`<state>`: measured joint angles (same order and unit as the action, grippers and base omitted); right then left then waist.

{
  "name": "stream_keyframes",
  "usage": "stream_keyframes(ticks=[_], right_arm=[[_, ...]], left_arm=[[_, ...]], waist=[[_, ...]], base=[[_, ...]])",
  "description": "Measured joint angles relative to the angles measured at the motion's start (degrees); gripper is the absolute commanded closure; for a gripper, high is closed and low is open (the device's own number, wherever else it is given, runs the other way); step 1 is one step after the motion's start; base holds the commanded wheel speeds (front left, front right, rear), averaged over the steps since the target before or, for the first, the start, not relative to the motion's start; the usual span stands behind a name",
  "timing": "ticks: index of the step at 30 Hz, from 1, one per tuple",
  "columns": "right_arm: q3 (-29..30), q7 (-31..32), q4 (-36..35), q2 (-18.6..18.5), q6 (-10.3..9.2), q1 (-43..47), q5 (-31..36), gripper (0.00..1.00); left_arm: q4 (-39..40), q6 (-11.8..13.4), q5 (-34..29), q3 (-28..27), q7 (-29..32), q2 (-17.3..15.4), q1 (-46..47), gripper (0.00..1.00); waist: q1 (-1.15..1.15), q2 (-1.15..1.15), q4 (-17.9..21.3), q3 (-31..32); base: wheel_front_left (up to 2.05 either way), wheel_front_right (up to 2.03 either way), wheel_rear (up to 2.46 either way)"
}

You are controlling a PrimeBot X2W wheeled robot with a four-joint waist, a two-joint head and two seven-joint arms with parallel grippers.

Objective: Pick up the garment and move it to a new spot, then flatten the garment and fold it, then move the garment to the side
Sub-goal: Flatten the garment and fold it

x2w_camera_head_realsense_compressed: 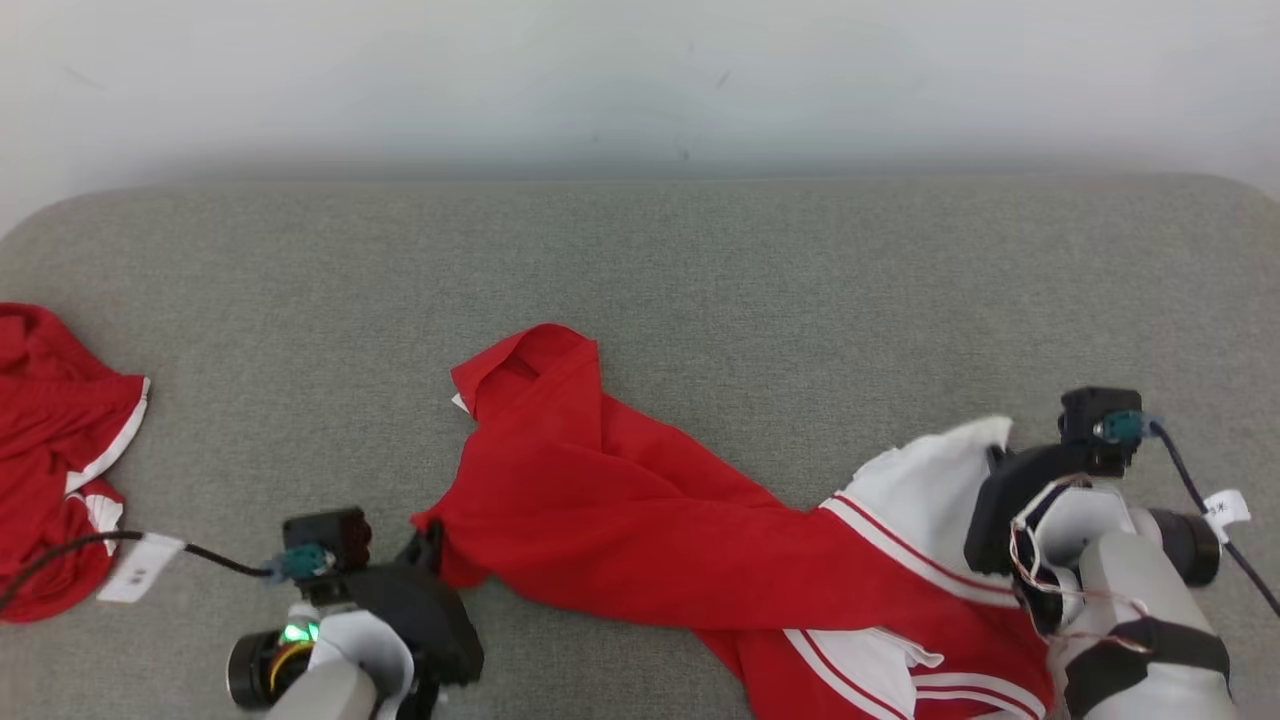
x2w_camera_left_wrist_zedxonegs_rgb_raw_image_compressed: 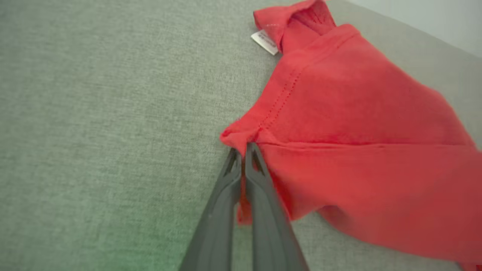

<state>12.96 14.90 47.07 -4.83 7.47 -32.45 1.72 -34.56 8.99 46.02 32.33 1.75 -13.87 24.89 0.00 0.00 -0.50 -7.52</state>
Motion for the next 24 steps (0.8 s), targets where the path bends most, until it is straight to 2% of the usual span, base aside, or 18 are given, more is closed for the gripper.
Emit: stream_keyframes(ticks=[3, 6, 8, 12, 18, 23, 24], right_arm=[[-1.7, -1.7, -2.0, 0.1, 0.00, -1.9, -3.7, 1.00], [-4.4, -1.8, -4.9, 0.0, 0.00, -6.8, -9.3, 1.00], [-9.3, -1.9, -8.4, -1.3, 0.00, -13.8, -12.9, 1.00], [-14.7, -3.2, -11.3, -3.8, -0.01, -24.2, -16.7, 1.00], [-18.4, -12.2, -9.9, -5.3, -0.01, -38.0, -15.0, 1.00], [-17.2, -22.7, -7.1, -6.3, -0.01, -48.3, -9.9, 1.00], [-17.2, -22.7, -7.1, -6.3, -0.01, -48.3, -9.9, 1.00]], left_arm=[[2.1, 0.0, 1.8, -3.1, -2.8, 0.8, 1.6, 1.00], [4.2, -1.3, 5.6, -7.3, -3.6, 1.5, 6.4, 1.00], [5.8, -3.2, 8.0, -10.0, -1.4, 0.6, 13.8, 1.00], [6.7, -4.1, 10.0, -13.5, 1.4, -1.5, 25.8, 1.00], [5.3, -4.4, 5.3, -14.2, -0.3, -6.5, 40.9, 1.00], [5.4, -5.5, 2.6, -16.1, -8.4, -6.2, 52.7, 1.00], [5.4, -5.5, 2.6, -16.1, -8.4, -6.2, 52.7, 1.00]], waist=[[0.00, 0.00, 0.4, -0.5], [0.00, 0.00, 0.8, -1.8], [0.00, 0.00, 1.4, -3.7], [0.01, 0.00, 2.6, -6.9], [0.02, 0.01, 5.8, -10.9], [0.01, 0.01, 8.9, -13.1], [0.01, 0.01, 8.9, -13.1]], base=[[0.00, 0.00, 0.00], [0.00, 0.00, 0.00], [0.00, 0.00, 0.00], [0.00, 0.00, 0.00], [0.00, 0.00, 0.00], [0.00, 0.00, 0.00], [0.00, 0.00, 0.00]])
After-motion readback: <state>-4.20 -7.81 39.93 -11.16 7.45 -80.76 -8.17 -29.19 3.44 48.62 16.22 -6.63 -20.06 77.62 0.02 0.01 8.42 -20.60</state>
